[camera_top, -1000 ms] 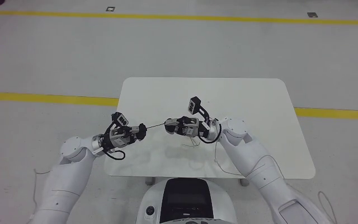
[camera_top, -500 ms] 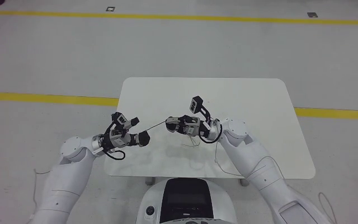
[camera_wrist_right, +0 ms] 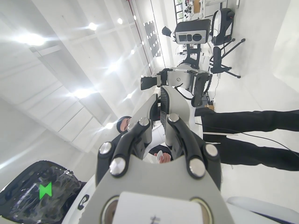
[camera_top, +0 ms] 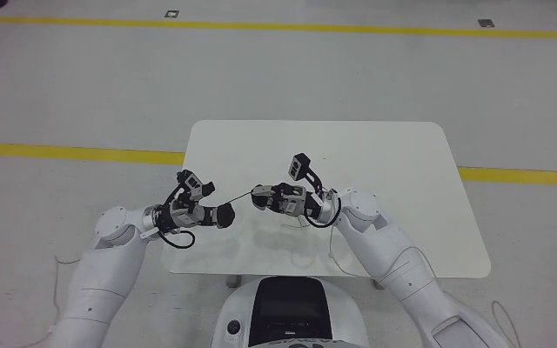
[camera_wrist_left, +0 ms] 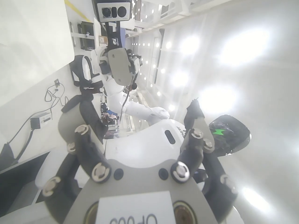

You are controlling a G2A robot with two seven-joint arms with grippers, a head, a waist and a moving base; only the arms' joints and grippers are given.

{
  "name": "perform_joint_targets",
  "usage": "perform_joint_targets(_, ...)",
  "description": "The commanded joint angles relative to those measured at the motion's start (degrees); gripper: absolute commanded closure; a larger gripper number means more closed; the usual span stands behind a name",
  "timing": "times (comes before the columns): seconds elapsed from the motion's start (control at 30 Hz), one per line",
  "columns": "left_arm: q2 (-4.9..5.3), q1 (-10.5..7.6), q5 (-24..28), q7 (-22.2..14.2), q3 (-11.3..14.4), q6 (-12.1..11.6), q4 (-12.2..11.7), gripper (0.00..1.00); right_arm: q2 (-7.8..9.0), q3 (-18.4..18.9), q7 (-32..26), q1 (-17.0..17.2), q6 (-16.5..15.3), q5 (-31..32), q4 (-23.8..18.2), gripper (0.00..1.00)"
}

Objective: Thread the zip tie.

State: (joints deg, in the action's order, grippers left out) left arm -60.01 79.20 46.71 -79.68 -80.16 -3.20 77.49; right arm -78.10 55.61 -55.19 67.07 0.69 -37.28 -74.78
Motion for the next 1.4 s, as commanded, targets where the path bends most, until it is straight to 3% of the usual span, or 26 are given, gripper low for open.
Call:
perform_joint_targets(0.0, -0.01, -0.49, 0.5, 0.0, 0.9, -0.4, -0.3, 0.0, -0.18, -0.6, -0.1, -0.1, -0.1, -0.6, 0.2, 1.0)
perform_joint_targets(0.43, 0.02, -0.97, 0.3, 0.0, 1.7, -1.1, -0.7, 0.0, -0.38, -0.9, 0.2, -0.4, -1.2, -1.5, 0.6, 1.0)
perform_joint_targets(0.53, -0.13, -0.65, 1.6, 1.2, 2.4, -0.9, 0.0, 0.0, -0.44, -1.4, 1.4, 0.3, -1.0, -1.3, -0.9, 1.0)
perform_joint_targets(0.97, -0.14, -2.02, 3.9, 0.2, 4.2, -0.6, -1.4, 0.0, -1.02, -3.1, 2.8, -0.1, -1.7, -2.3, -0.8, 1.0)
perform_joint_targets(1.37, 0.34, -2.39, 4.0, 0.0, 4.8, -0.9, -1.3, 0.0, -0.99, -2.6, 3.7, 0.3, -2.7, -2.6, -0.9, 1.0)
